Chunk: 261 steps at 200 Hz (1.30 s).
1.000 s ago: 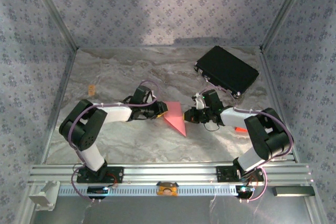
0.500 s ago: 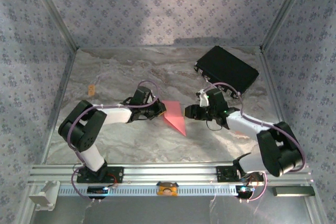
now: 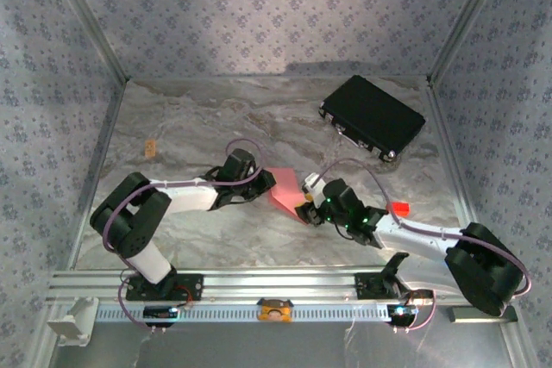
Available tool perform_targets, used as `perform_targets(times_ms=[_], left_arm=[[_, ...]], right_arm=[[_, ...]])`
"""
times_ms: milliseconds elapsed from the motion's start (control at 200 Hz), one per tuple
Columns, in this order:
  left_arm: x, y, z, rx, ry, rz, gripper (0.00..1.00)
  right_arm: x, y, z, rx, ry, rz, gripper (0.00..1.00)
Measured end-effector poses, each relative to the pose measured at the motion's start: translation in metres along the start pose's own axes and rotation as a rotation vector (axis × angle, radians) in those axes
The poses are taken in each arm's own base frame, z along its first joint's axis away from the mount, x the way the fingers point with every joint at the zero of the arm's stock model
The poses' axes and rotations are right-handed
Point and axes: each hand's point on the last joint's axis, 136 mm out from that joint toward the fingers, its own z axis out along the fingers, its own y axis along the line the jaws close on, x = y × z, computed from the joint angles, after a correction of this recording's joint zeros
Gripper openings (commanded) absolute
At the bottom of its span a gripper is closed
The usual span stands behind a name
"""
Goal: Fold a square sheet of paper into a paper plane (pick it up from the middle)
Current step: Fourth fold the wing at the center of the table.
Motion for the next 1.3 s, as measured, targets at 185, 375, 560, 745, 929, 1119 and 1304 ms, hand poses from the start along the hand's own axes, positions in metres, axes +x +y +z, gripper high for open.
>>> perform_targets(times_ms=[185, 375, 560, 745, 929, 1119, 1304], left_arm=[[0.001, -0.005, 0.000, 0.014, 0.012, 0.013, 0.21], [0.000, -0.015, -0.001, 0.041, 0.023, 0.026, 0.19], [0.002, -0.016, -0.001, 0.046, 0.033, 0.034, 0.13], [0.002, -0.016, -0.001, 0.046, 0.034, 0.035, 0.09], [0.002, -0.016, -0.001, 0.045, 0.033, 0.012, 0.09], [0.001, -0.018, -0.002, 0.050, 0.027, -0.009, 0.08], [-0.002, -0.019, -0.004, 0.051, 0.018, -0.019, 0.09]], right_arm=[[0.001, 0.008, 0.001, 0.036, -0.023, -0.169, 0.45], [0.006, 0.012, 0.007, 0.076, -0.011, -0.272, 0.45], [0.017, 0.014, 0.017, 0.111, 0.023, -0.336, 0.45], [0.028, 0.014, 0.026, 0.140, 0.058, -0.372, 0.45], [0.029, 0.017, 0.033, 0.164, 0.064, -0.408, 0.45], [0.027, 0.010, 0.035, 0.220, 0.060, -0.417, 0.40], [0.025, 0.007, 0.035, 0.239, 0.054, -0.414, 0.34]])
